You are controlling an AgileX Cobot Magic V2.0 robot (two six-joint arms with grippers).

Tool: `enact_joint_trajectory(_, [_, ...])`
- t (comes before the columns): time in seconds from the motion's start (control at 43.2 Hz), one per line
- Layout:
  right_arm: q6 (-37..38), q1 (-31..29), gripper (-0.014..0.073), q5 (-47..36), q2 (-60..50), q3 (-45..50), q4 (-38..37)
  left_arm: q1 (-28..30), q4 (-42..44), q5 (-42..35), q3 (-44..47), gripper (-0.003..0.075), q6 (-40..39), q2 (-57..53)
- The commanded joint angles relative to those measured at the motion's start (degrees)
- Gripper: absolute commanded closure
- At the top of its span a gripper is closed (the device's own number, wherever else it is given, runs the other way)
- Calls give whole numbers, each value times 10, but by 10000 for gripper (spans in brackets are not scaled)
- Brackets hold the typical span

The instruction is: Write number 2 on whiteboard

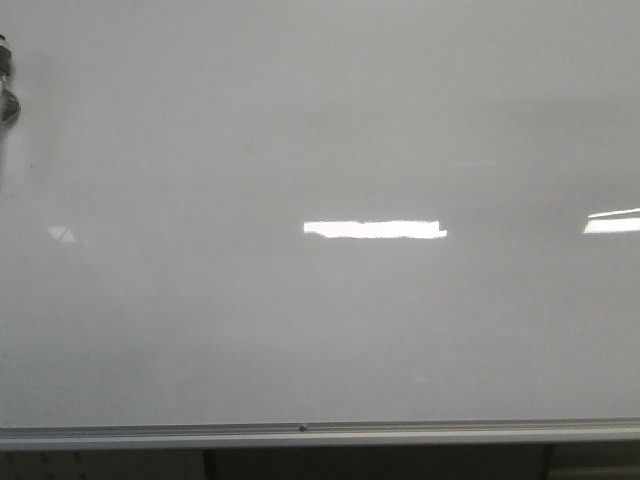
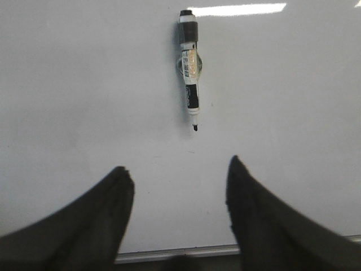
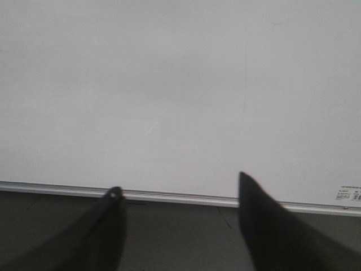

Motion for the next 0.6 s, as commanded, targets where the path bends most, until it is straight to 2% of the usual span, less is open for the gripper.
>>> enact_joint_trajectory(0.0, [-8, -4, -42, -33, 4, -17, -6, -6, -6, -35, -14, 199, 6, 16])
enact_joint_trajectory(0.185, [-8, -4, -39, -33, 4, -17, -6, -63, 17, -29, -15, 206, 48, 48])
enact_joint_trajectory(0.371, [-8, -4, -39, -32, 4, -17, -6, -62, 115, -2, -40, 206, -101, 110])
enact_joint_trajectory(0.579, [-8, -4, -39, -32, 4, -17, -5, -58, 96, -27, -72, 206, -109, 195])
